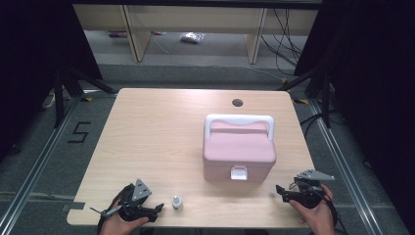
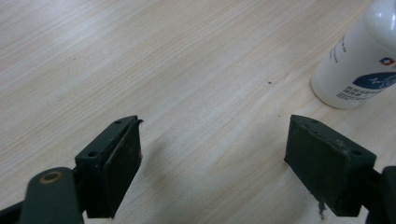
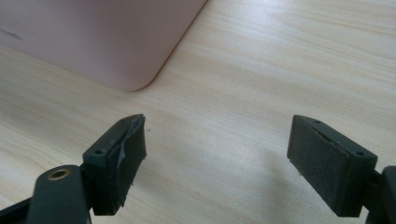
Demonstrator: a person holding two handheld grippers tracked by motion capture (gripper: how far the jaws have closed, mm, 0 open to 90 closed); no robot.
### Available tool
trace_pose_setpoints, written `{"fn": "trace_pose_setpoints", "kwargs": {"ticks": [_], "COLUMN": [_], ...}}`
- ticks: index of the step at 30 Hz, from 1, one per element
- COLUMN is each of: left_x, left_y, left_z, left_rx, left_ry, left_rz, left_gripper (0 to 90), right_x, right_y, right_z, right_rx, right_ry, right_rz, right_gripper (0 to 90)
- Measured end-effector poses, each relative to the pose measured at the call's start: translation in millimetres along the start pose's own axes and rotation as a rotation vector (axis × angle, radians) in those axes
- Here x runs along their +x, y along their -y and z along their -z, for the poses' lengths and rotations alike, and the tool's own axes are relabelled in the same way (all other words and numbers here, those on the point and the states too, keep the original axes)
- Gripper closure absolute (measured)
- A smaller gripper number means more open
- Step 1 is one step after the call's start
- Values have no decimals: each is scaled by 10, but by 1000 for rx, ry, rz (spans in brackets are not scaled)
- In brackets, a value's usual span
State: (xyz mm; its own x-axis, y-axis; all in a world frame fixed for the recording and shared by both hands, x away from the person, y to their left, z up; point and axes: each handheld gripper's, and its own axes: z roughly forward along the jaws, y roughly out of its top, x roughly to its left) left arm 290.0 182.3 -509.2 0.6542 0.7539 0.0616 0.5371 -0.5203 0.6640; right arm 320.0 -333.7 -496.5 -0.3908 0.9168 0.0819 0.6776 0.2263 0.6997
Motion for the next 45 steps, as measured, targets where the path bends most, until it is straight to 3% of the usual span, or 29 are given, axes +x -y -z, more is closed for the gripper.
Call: {"fn": "trace_pose_setpoints", "kwargs": {"ticks": [2, 3, 4, 5, 8, 9, 10, 17, 19, 21, 23, 24, 25, 26, 28, 31, 33, 35, 36, 37, 38, 39, 40, 42, 45], "left_x": [18, 45, 66, 101, 158, 167, 176, 291, 318, 328, 341, 344, 357, 368, 403, 418, 417, 404, 409, 400, 405, 405, 405, 396, 381], "left_y": [-15, -33, -47, -67, -107, -117, -135, -304, -373, -417, -469, -490, -519, -538, -600, -710, -792, -883, -922, -954, -978, -1017, -1041, -1066, -1131], "left_z": [-14, -24, -34, -38, -61, -71, -91, -180, -211, -248, -292, -321, -335, -359, -411, -474, -495, -521, -534, -554, -565, -588, -593, -609, -657], "left_rx": [0, -6, -12, -2, 6, 2, 3, -3, 0, 4, 3, -9, -4, -20, -30, -35, -37, -45, -43, -55, -58, -70, -65, -72, -70], "left_ry": [-8, 0, -2, 9, 59, 63, 59, 41, 48, 48, 58, 62, 72, 87, 114, 123, 126, 128, 140, 131, 139, 130, 142, 141, 159], "left_rz": [9, 12, 18, 25, 86, 84, 85, 104, 88, 93, 100, 103, 108, 122, 157, 170, 153, 143, 133, 134, 128, 133, 132, 142, 143], "left_gripper": [178, 178, 178, 178, 186, 193, 196, 198, 199, 200, 205, 207, 208, 208, 209, 233, 274, 302, 317, 331, 346, 359, 386, 438, 506], "right_x": [-14, -2, -21, 2, -44, -60, -27, -83, -56, -87, -78, -108, -115, -111, -160, -217, -260, -266, -304, -289, -316, -287, -320, -300, -307], "right_y": [-1, 2, 1, -7, -22, -26, -29, -130, -156, -187, -205, -230, -250, -267, -306, -368, -405, -432, -445, -450, -459, -465, -481, -511, -553], "right_z": [12, 15, 11, 15, 30, 15, 33, 19, 20, -8, -15, -15, -17, -14, -36, -71, -94, -125, -152, -171, -192, -192, -227, -243, -266], "right_rx": [-15, -5, -9, -6, -1, -16, 1, -50, -46, -55, -49, -63, -63, -67, -83, -94, -112, -106, -106, -94, -94, -70, -87, -76, -89], "right_ry": [22, 13, 7, 6, 9, 6, 12, -20, -29, -34, -41, -35, -46, -41, -31, -12, -7, -2, -1, 2, 0, 5, -2, 8, -16], "right_rz": [29, 7, 23, -20, -4, 2, -44, 33, 18, 57, 34, 58, 49, 28, 34, 7, -3, -33, -9, -37, -14, -53, -22, -32, 5], "right_gripper": [208, 212, 215, 219, 235, 242, 244, 321, 356, 379, 415, 430, 450, 448, 421, 404, 376, 363, 357, 355, 355, 355, 356, 382, 442]}}
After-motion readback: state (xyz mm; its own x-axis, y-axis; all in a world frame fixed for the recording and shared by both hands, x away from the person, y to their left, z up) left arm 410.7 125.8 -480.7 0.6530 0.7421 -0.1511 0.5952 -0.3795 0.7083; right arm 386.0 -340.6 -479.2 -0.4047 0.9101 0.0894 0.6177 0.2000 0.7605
